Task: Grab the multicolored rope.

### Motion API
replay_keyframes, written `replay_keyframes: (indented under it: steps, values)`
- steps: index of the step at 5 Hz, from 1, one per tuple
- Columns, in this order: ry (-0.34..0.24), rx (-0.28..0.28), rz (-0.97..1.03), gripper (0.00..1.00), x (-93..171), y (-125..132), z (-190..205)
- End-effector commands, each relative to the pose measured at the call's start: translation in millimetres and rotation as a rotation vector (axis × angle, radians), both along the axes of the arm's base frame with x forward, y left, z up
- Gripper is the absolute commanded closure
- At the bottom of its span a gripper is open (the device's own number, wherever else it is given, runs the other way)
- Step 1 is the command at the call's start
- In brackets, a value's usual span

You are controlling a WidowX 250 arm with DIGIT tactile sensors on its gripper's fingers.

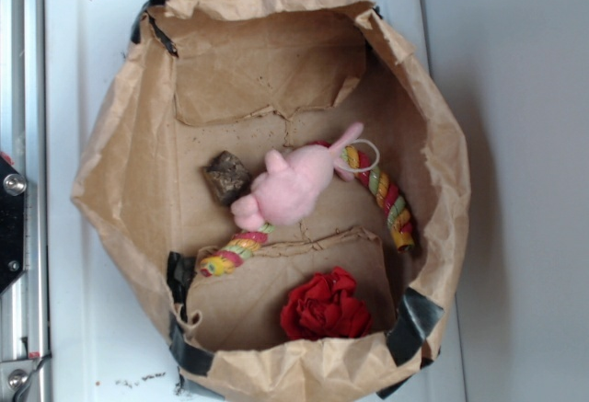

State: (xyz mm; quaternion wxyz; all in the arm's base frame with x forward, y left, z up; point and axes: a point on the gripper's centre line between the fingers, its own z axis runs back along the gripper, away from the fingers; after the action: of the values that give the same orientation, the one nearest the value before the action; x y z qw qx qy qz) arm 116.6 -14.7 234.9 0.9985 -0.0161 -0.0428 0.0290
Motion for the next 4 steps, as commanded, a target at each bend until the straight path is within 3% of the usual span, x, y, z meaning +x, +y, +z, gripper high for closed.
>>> replay_keyframes:
  steps: [1,2,4]
  values:
    - [0.0,0.0,0.0,0.0,0.0,0.0,0.0]
    - [0.032,0.047,0.023,0.0,13.2,5.0,-7.4]
    - [0.032,0.047,0.023,0.0,13.2,5.0,-7.4]
